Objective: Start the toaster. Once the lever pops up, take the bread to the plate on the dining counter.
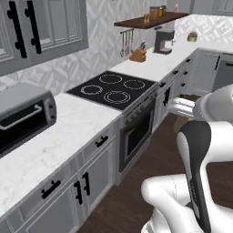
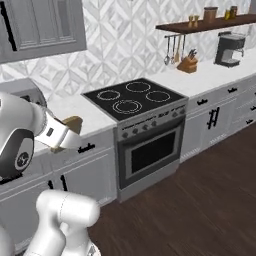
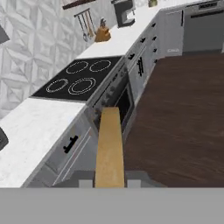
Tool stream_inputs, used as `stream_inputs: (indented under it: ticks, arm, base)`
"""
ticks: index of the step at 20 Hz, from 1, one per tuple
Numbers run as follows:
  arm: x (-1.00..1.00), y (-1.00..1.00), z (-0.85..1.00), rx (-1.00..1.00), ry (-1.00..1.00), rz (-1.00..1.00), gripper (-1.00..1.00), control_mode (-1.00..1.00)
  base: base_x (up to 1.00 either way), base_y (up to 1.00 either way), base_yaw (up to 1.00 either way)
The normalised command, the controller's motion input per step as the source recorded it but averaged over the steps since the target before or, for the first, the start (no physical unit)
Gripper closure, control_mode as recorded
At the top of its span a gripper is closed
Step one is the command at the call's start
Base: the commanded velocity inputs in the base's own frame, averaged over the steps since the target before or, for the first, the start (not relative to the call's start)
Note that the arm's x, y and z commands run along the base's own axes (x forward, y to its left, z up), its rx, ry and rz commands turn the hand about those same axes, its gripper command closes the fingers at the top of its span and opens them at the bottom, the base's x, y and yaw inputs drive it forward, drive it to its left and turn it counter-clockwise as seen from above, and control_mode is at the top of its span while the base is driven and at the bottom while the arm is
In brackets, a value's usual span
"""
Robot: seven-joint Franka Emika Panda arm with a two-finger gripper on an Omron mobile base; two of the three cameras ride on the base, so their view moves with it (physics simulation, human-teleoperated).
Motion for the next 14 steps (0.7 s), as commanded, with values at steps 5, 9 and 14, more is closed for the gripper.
stream_inputs:
  ticks: [5, 9, 14]
  arm:
    - [0.0, 0.0, 0.0, 0.0, 0.0, 0.0, 1.0, 1.0]
    - [0.0, 0.0, 0.0, 0.0, 0.0, 0.0, 1.0, 1.0]
    - [0.0, 0.0, 0.0, 0.0, 0.0, 0.0, 1.0, 1.0]
  base:
    - [0.0, -1.0, -0.55]
    - [0.16, -1.0, -0.57]
    - [0.54, -0.79, -0.52]
